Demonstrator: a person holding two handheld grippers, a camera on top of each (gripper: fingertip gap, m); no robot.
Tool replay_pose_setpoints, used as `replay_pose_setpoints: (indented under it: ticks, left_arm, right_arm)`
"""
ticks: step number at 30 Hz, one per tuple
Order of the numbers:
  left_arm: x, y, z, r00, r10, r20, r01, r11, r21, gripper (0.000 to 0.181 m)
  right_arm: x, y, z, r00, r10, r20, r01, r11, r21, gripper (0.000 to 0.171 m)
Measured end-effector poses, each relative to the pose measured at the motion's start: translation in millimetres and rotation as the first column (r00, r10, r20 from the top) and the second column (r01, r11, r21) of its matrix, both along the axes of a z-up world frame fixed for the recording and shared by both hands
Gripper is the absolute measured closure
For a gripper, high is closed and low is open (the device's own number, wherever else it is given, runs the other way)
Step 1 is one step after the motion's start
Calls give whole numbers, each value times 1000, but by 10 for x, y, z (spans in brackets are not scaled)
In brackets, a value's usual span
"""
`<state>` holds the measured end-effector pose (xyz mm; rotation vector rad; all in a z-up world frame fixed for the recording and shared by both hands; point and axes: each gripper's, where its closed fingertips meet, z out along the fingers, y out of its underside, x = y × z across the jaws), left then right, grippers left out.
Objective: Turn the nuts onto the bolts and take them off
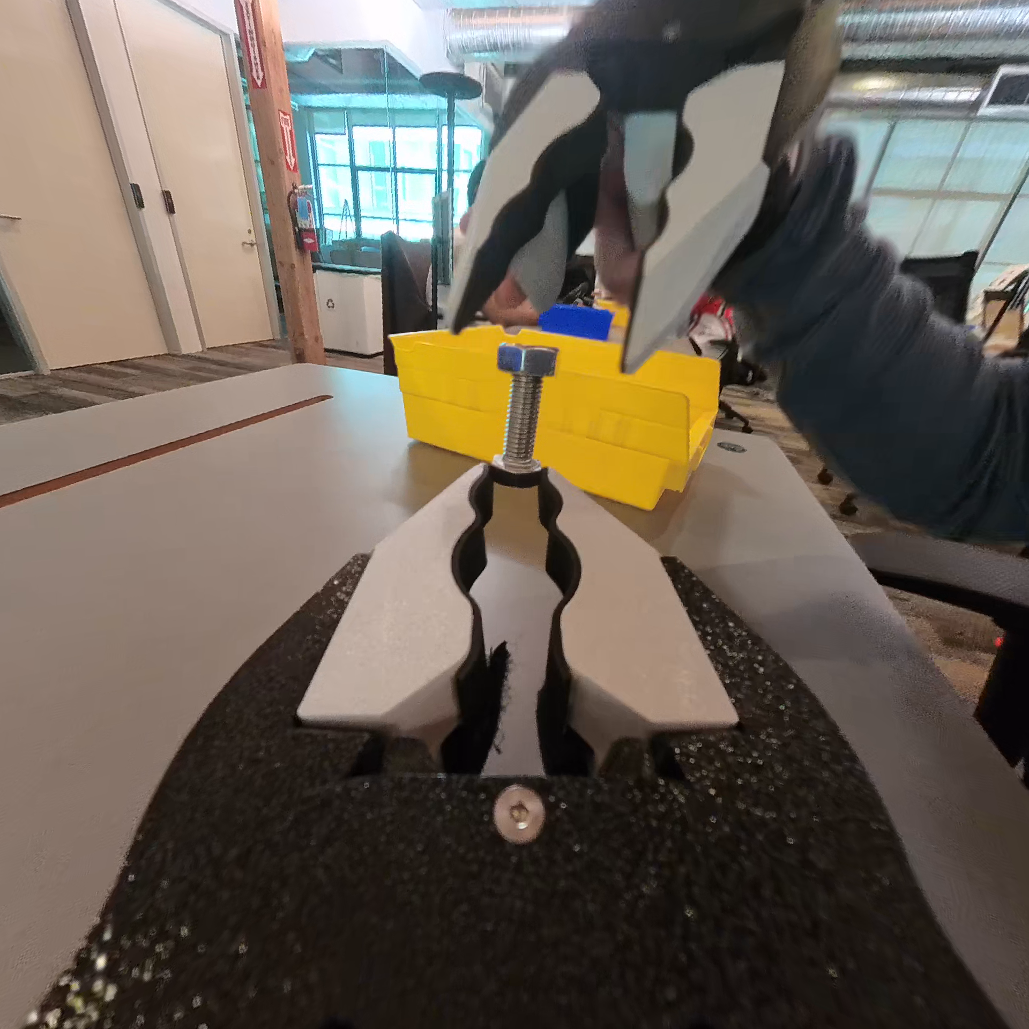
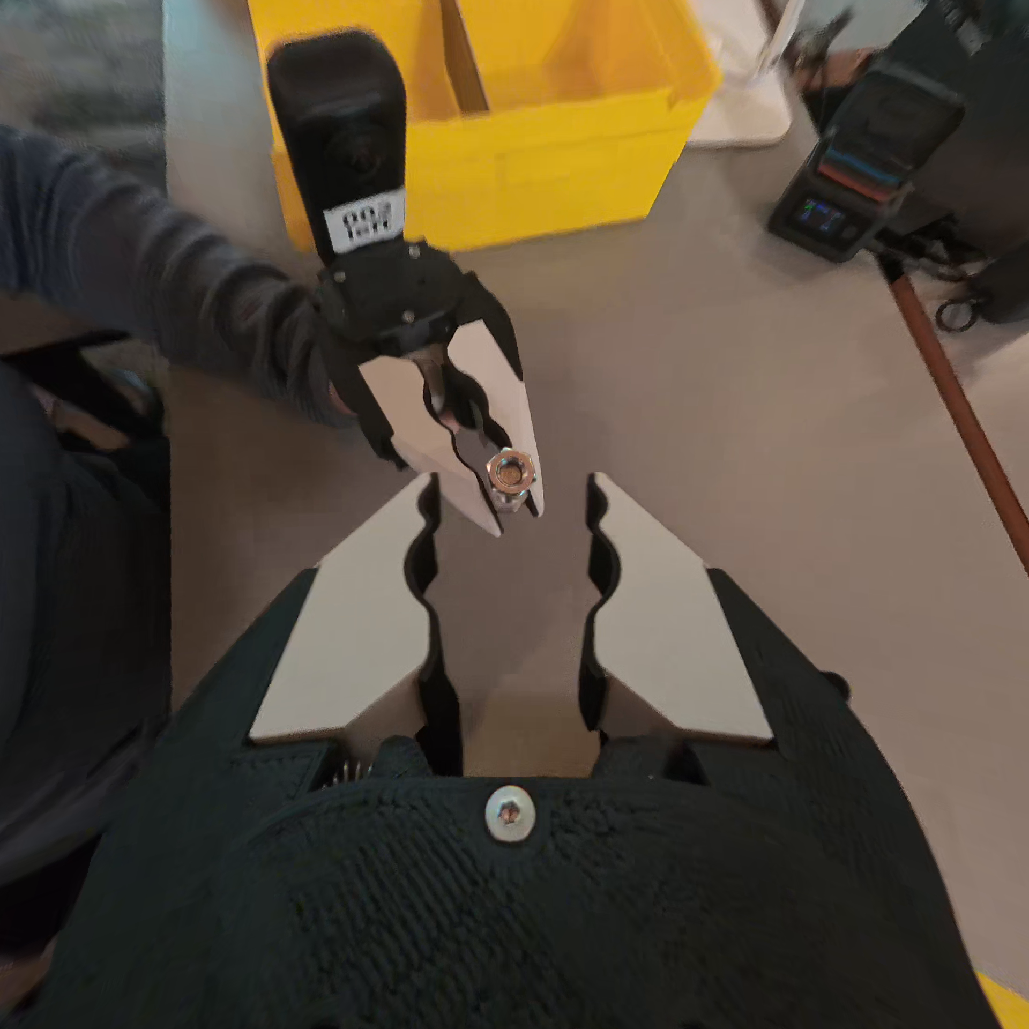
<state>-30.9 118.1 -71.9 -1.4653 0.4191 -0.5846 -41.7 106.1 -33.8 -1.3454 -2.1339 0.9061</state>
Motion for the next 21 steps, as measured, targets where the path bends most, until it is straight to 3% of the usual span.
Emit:
replay_pose_setpoints:
  ticks: [3, 6, 8, 11, 21]
  left_arm:
    - [4, -50, 86, 997, -47, 61, 45, 998, 37, 168]
    - [21, -72, 110, 993, -81, 86, 77, 996, 47, 167]
    - [41, -80, 104, 992, -96, 83, 92, 995, 45, 167]
    - [67, -82, 91, 990, -113, 79, 110, 993, 39, 167]
    - [85, -65, 56, 990, -120, 72, 119, 993, 14, 167]
  right_arm:
    - [-125, 22, 56, 960, -71, -272, 64, 997, -35, 92]
    - [-130, -69, 123, 828, -106, -551, 53, 992, -111, 86]
    - [-81, -154, 137, 756, -133, -641, 12, 982, -190, 86]
    - [-37, -279, 99, 729, -155, -667, -74, 950, -302, 83]
    - [-91, -455, 33, 761, -93, -641, -117, 953, -278, 77]
